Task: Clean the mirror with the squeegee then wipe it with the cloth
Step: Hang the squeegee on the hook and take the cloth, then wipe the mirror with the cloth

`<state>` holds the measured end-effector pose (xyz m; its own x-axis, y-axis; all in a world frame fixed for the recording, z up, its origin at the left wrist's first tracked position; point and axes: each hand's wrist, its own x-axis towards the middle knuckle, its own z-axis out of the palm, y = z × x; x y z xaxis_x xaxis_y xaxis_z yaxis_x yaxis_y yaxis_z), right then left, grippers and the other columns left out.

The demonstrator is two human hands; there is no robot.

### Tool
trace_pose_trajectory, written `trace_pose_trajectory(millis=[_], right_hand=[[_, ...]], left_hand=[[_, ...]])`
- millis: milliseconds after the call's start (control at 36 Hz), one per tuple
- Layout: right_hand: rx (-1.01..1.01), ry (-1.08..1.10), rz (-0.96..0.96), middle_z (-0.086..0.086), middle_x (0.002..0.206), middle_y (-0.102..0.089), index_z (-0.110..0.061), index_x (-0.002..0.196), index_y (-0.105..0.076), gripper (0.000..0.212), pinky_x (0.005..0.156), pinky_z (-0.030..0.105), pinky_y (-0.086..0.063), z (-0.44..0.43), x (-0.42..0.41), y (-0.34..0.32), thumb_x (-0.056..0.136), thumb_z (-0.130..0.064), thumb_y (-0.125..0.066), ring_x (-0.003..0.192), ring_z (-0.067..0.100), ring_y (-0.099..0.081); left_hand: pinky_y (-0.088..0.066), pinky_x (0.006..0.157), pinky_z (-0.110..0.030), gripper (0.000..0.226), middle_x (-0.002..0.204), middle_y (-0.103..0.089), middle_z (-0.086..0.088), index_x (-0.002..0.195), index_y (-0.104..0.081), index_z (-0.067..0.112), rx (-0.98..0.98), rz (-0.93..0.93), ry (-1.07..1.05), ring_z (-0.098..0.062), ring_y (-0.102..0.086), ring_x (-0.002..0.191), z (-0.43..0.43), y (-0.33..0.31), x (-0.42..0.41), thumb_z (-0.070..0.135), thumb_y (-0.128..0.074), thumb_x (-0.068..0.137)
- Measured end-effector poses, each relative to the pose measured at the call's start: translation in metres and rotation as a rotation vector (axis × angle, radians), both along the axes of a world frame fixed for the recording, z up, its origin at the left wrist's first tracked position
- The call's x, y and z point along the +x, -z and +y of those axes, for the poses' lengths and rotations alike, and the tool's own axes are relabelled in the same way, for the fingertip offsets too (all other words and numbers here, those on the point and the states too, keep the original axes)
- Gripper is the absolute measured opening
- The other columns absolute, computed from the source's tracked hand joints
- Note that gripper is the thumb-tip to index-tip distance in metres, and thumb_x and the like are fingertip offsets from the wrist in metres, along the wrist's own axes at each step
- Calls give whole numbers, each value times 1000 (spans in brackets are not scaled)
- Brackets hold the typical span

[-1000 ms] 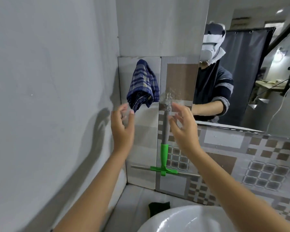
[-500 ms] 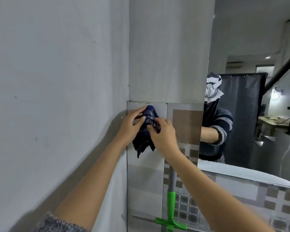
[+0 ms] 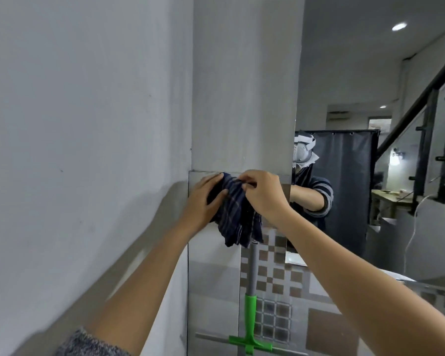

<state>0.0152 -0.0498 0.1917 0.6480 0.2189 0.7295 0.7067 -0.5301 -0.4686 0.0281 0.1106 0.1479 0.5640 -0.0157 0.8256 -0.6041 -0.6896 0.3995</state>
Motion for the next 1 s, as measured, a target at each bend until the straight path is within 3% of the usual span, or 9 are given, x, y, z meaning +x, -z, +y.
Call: trace_pose_trajectory(millis=[83, 167, 306, 389, 500, 583, 694, 833, 1000], right_hand=[[-106, 12, -52, 7, 97, -70, -7, 101, -69, 24, 68, 10, -33, -16, -15, -16, 88, 1, -51, 88, 15, -59], [-165, -4, -71, 6, 98, -71, -8, 102, -70, 24, 78, 15, -40, -36, -34, -30, 87, 1, -53, 92, 14, -60], [-163, 37, -96, 1, 95, -72, -13, 99, -72, 24, 92, 32, -49, -81, -58, -37, 85, -1, -56, 92, 13, -64], [-135, 56, -78, 3, 99, -71, -10, 99, -72, 24, 92, 26, -49, -111, -74, -32, 84, 2, -58, 94, 13, -63], [-137, 108, -61, -6, 93, -65, -14, 98, -74, 25, 76, 2, -40, -151, -93, -23, 84, 2, -60, 89, 5, -58], [-128, 142, -31, -7, 91, -67, -16, 97, -74, 25, 74, 0, -43, -182, -102, -16, 84, 1, -61, 83, 0, -58], [-84, 185, -3, -5, 92, -70, -20, 95, -74, 24, 75, 4, -47, -219, -107, -4, 84, -1, -62, 83, -3, -61], [14, 281, -32, -6, 90, -69, -15, 96, -74, 24, 84, 18, -51, -253, -107, 13, 84, 1, -61, 87, 7, -64], [196, 374, -137, -2, 98, -69, -12, 107, -69, 25, 79, 11, -46, -273, -104, 34, 87, -2, -57, 88, 8, -62]], left_hand=[[-26, 110, -29, 49, 141, -41, 0, 132, -45, 16, 49, -25, 6, -12, -35, 130, -11, -11, -15, 41, -49, 90], [-24, 108, -26, 53, 145, -36, 4, 137, -38, 19, 38, -1, 52, -9, -31, 132, -26, -21, -33, 39, -52, 90], [-42, 98, -30, 46, 124, -55, 8, 124, -52, 27, -7, 66, 244, -6, -50, 113, -52, -34, -62, 46, -60, 82], [-43, 94, -25, 41, 111, -59, 7, 111, -59, 28, 38, 45, 285, -5, -53, 106, -73, -36, -71, 49, -64, 77], [-45, 89, -19, 41, 106, -59, 3, 109, -63, 20, 86, 122, 391, -4, -56, 102, -107, -31, -78, 45, -65, 76], [-45, 89, -13, 37, 110, -59, 5, 111, -63, 18, 118, 185, 463, -4, -56, 104, -133, -29, -79, 38, -66, 80], [-49, 87, -20, 28, 106, -66, 5, 107, -64, 19, 122, 235, 545, -3, -61, 98, -169, -27, -81, 33, -64, 83], [-48, 85, -23, 14, 94, -67, 1, 97, -67, 17, 93, 69, 532, -12, -60, 91, -219, -29, -80, 22, -65, 84], [-45, 86, -23, 15, 92, -65, -1, 96, -69, 9, 111, -85, 508, -13, -59, 92, -265, -39, -75, 16, -66, 84]])
